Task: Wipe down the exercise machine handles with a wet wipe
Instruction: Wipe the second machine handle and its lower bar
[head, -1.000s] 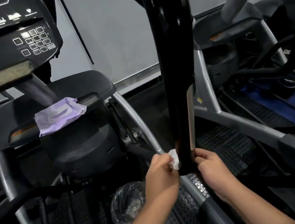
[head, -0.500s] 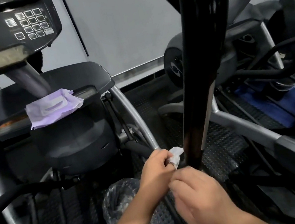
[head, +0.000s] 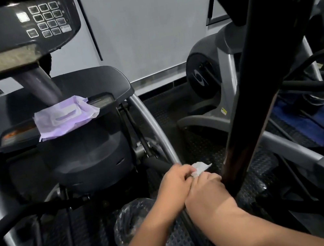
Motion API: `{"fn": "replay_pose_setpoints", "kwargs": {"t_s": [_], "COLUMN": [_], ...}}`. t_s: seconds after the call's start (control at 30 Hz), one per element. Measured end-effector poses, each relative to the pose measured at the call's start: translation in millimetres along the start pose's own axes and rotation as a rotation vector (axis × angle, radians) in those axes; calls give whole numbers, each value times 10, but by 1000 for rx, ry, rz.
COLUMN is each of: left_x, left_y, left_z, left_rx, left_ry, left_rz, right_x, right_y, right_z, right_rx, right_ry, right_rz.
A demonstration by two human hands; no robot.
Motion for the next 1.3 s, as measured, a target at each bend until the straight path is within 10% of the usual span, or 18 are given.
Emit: {"fn": "replay_pose_setpoints", "kwargs": {"t_s": [0.53,1.07,1.3], "left_x": [343,178,822], "left_y": [-285,-104,-300], "left_z": [-320,-57,-378], "left_rx": [-84,-204,-326], "left_ry": [21,141,-342], "left_rz": [-338,-142,74], "right_x": [-79,-100,-74], "right_y": [74,39,1], "right_z": [-268,-339,-350], "right_rx": [-5,-51,-58], "right_ry": [78,104,53], "right_rz": [25,3,-13]}}
Point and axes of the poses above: each hand's wrist, its own z-axis away from the middle knuckle, its own y-axis out of the palm, x = y × z, the point moved 7 cm from there along -z, towards the middle knuckle, and after that the axes turned 6 degrees about -x, right-handed, at the moved point
